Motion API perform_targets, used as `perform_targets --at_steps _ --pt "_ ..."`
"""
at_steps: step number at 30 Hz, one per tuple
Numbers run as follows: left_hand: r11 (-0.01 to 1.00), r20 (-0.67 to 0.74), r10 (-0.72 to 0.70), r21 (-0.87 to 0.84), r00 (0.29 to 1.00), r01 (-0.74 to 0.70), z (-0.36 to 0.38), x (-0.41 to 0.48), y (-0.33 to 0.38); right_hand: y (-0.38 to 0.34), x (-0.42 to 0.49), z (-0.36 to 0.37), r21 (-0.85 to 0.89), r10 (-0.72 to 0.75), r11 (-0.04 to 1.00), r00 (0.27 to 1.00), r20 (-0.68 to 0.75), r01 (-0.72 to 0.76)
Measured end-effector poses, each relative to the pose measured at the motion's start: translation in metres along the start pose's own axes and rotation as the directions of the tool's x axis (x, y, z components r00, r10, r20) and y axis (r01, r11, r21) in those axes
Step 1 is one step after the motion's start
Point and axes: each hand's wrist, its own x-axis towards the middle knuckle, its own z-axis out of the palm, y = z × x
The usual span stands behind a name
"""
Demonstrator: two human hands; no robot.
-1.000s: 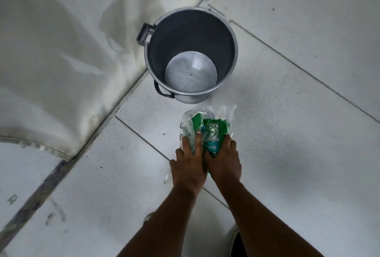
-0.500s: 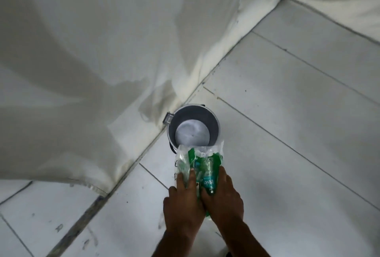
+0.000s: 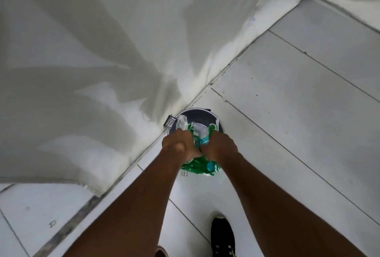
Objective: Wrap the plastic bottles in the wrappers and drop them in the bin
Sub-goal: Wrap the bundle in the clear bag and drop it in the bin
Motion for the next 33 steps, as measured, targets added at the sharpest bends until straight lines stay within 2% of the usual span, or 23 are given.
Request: perform_targets --at_steps 3,7,10,13,16,20,23,26,30,33 --pt "0.99 0.063 -0.027 -0.134 0.998 0.035 0.003 0.027 -0.005 0.003 0.024 0.001 0.03 -0.014 0.999 0.999 0.046 0.013" --pt "0.924 0.143 -0.054 -0.367 0.988 0.103 0.01 0.061 -0.015 0.006 0.046 -0.003 0.043 -0.025 0.999 0.997 0.068 0.022" --pt "0.907 0.182 -0.082 -0.395 0.98 0.149 0.018 0.083 -0.022 0.003 0.061 -0.009 0.087 -0.037 0.996 0.994 0.107 0.028" --pt "0.911 0.216 -0.099 -0.374 0.971 0.176 0.019 0.093 -0.024 0.001 0.077 -0.01 0.132 0.057 0.988 0.988 0.147 -0.076" --pt "0.91 0.227 -0.111 -0.368 0.967 0.191 0.016 0.1 -0.029 0.002 0.089 -0.01 0.301 0.147 0.929 0.959 0.242 -0.218" --pt "0.871 0.261 -0.071 -0.455 0.963 0.187 0.023 0.104 -0.031 0.005 0.092 -0.011 0.373 0.213 0.867 0.923 0.321 -0.33" --pt "0.74 0.344 -0.135 -0.588 0.929 0.325 0.029 0.102 -0.026 0.009 0.094 -0.009 0.394 0.249 0.824 0.884 0.395 -0.408" --pt "0.586 0.434 -0.134 -0.69 0.891 0.424 0.037 0.108 -0.024 0.014 0.097 -0.009 0.424 0.242 0.795 0.867 0.435 -0.434" --pt "0.401 0.411 -0.153 -0.805 0.899 0.437 0.042 0.114 -0.025 0.025 0.102 -0.008 0.524 0.221 0.716 0.862 0.456 -0.46" --pt "0.318 0.376 -0.194 -0.85 0.906 0.421 0.043 0.112 -0.035 0.029 0.098 -0.011 0.605 0.182 0.663 0.88 0.439 -0.44"
